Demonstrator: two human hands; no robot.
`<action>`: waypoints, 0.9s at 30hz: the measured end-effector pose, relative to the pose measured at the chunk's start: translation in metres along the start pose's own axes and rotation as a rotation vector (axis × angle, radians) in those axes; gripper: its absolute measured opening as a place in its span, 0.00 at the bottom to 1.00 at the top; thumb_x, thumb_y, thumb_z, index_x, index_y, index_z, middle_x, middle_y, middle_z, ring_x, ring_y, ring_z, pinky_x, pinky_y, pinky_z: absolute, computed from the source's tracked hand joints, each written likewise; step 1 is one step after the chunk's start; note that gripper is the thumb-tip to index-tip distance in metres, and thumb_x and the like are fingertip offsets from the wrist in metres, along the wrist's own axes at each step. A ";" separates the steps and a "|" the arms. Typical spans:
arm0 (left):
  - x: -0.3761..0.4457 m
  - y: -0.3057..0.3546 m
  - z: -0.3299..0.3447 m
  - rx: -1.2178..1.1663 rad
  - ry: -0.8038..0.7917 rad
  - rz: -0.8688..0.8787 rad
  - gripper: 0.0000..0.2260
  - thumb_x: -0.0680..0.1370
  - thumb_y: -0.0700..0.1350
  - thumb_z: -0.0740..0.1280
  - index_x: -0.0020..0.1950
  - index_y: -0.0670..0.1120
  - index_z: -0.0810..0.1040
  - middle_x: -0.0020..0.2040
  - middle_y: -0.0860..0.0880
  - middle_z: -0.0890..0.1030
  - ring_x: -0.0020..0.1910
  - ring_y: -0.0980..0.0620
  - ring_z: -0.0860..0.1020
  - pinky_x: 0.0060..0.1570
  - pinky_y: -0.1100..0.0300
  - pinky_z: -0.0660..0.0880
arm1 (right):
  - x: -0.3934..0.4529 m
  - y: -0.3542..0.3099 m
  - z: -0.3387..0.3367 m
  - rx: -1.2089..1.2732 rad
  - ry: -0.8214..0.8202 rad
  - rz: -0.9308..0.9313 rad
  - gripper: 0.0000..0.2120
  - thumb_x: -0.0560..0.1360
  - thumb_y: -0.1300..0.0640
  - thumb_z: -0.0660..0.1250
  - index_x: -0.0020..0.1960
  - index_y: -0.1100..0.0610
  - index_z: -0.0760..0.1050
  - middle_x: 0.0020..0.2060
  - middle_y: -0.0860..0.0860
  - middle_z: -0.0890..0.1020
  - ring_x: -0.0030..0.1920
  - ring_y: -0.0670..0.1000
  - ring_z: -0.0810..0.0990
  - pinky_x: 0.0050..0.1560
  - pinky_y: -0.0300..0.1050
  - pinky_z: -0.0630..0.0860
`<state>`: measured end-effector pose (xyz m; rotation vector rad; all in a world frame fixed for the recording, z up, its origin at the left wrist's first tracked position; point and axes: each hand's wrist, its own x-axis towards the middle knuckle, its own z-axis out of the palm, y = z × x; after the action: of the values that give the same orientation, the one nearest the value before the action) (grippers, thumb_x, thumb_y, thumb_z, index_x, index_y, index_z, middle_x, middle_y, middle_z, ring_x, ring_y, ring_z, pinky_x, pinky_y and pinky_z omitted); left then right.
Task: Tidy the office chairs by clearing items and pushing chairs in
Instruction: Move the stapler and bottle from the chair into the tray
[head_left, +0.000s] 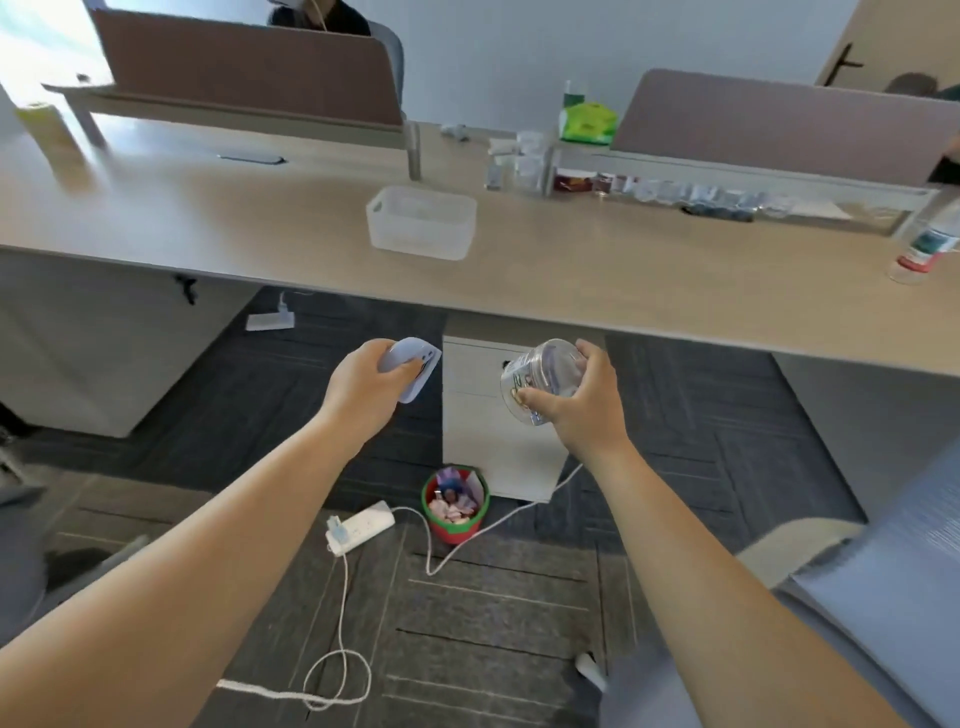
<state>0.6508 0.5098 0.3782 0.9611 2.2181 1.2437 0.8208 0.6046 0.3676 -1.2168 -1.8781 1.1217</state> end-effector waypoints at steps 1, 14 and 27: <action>0.011 -0.003 -0.011 -0.004 0.009 -0.001 0.17 0.77 0.46 0.61 0.65 0.41 0.70 0.53 0.45 0.74 0.50 0.49 0.72 0.54 0.53 0.72 | 0.009 -0.008 0.011 -0.001 -0.004 -0.013 0.38 0.67 0.59 0.73 0.71 0.60 0.58 0.68 0.56 0.65 0.66 0.53 0.66 0.57 0.37 0.62; 0.145 -0.017 -0.065 -0.034 0.035 -0.027 0.15 0.78 0.45 0.60 0.63 0.41 0.71 0.50 0.45 0.75 0.47 0.47 0.72 0.49 0.53 0.70 | 0.144 -0.062 0.096 -0.056 -0.083 -0.125 0.36 0.67 0.57 0.74 0.69 0.60 0.62 0.65 0.58 0.67 0.63 0.55 0.68 0.57 0.41 0.68; 0.330 0.018 -0.030 -0.068 0.129 -0.085 0.13 0.77 0.43 0.60 0.60 0.40 0.71 0.49 0.44 0.74 0.47 0.45 0.72 0.56 0.45 0.73 | 0.362 -0.064 0.119 -0.211 -0.095 -0.124 0.35 0.69 0.48 0.70 0.69 0.63 0.63 0.64 0.62 0.72 0.65 0.61 0.68 0.68 0.53 0.64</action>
<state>0.4154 0.7429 0.4004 0.7729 2.2724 1.3676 0.5593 0.8881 0.3922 -1.1583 -2.1568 0.9485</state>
